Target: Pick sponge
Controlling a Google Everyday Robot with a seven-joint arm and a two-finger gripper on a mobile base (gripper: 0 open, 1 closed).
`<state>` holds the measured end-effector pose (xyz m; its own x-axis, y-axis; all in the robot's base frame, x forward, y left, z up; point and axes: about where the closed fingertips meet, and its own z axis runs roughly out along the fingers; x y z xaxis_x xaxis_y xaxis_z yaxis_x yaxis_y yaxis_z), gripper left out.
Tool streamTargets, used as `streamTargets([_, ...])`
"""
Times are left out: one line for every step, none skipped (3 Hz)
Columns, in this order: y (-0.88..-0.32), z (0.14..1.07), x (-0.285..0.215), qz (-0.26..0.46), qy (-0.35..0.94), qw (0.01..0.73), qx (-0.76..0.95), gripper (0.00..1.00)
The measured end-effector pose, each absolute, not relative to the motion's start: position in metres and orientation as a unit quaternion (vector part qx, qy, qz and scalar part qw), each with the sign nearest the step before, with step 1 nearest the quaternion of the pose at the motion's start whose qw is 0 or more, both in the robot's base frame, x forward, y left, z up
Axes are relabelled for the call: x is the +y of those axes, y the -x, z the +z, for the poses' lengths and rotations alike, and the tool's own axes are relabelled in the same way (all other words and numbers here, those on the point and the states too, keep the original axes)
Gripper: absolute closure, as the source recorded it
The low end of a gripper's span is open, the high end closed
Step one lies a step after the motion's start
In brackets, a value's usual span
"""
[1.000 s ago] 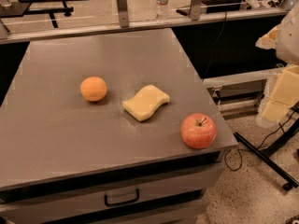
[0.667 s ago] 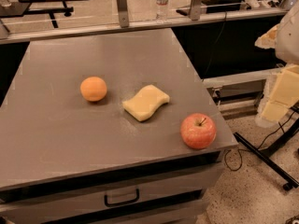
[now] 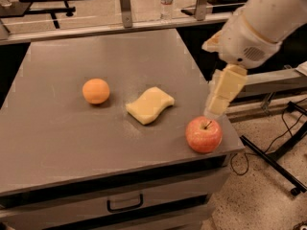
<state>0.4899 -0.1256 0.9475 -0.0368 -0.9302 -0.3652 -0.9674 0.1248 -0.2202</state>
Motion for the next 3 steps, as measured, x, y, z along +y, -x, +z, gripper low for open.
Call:
streamTargets([-0.512,0.923,-0.074,0.081,0.686,0.214,0.691,0.00])
streamTargets([-0.535,0.884,-0.024,0.121,0.698,0.197,0.678,0.00])
streamTargets([-0.545,0.866,-0.002,0.132,0.704,0.185,0.673,0.00])
